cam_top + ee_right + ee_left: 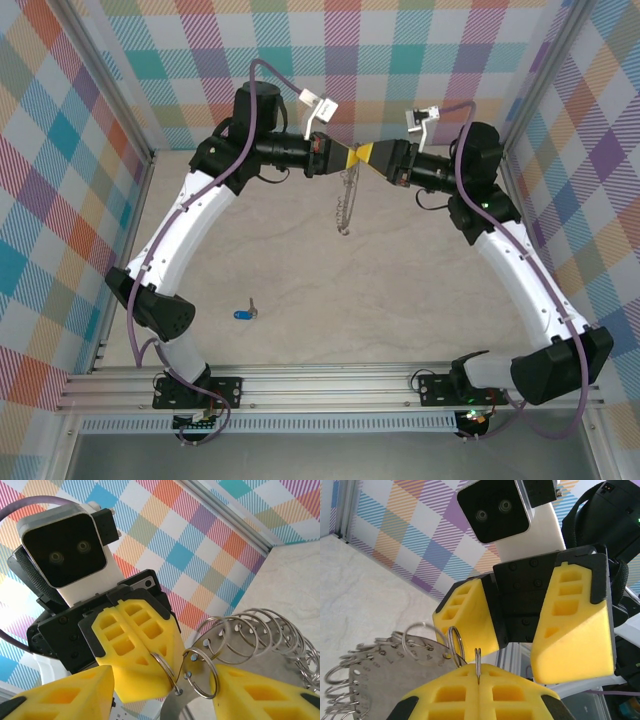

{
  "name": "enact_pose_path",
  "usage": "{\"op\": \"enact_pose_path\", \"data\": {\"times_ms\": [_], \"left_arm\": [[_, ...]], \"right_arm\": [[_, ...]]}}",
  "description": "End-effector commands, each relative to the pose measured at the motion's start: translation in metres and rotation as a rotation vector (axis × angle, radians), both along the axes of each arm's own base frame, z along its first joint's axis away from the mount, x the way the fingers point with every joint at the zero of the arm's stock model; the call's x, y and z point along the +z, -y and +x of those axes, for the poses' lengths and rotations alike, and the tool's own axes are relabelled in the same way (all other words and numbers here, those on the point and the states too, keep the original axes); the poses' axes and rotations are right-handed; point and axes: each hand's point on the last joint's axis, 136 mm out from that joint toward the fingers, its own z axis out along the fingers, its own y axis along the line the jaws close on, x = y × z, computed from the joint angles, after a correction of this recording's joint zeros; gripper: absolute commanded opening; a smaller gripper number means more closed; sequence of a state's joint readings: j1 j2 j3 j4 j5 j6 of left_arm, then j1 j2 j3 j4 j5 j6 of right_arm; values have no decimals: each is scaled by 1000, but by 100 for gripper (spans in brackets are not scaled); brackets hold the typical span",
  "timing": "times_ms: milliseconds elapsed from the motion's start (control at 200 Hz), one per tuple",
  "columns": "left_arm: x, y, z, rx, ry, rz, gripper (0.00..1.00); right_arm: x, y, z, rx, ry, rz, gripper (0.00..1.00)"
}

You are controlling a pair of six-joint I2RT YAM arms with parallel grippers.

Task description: Put the keys on the keyring

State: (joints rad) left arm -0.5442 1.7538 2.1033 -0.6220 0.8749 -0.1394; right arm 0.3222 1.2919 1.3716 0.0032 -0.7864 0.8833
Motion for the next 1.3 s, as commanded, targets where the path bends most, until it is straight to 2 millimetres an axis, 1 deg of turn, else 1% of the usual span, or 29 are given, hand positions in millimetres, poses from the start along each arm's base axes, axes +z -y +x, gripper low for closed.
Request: {"op": "enact_pose_path", "data": {"times_ms": [0, 75, 150, 250, 435, 570, 705, 915, 1220, 1295], "left_arm": [[23, -2, -5, -21, 50, -46, 0], [22, -2, -5, -19, 48, -43, 0], [23, -2, -6, -21, 49, -43, 0], [24, -3, -7, -25, 50, -45, 0], [24, -2, -9, -32, 46, -47, 0], [23, -2, -9, -35, 42, -46, 0], [25, -2, -10, -39, 43, -49, 0], [28, -3, -12, -39, 49, -56, 0], [27, -1, -9, -32, 50, -54, 0], [27, -1, -9, -29, 52, -54, 0]], "right_arm": [[4, 20, -5, -60, 27, -9, 56], [4, 29, -4, -87, 23, 2, 56], [9, 30, -7, -80, 33, 11, 55], [17, 28, -9, -58, 41, 37, 54], [33, 23, -14, -15, 71, 80, 48], [39, 17, -15, -5, 85, 88, 46], [39, 11, -13, 6, 83, 93, 46], [30, 4, -8, 17, 60, 88, 44], [25, -1, -11, 48, 49, 81, 32], [24, -2, -13, 56, 46, 79, 31]]}}
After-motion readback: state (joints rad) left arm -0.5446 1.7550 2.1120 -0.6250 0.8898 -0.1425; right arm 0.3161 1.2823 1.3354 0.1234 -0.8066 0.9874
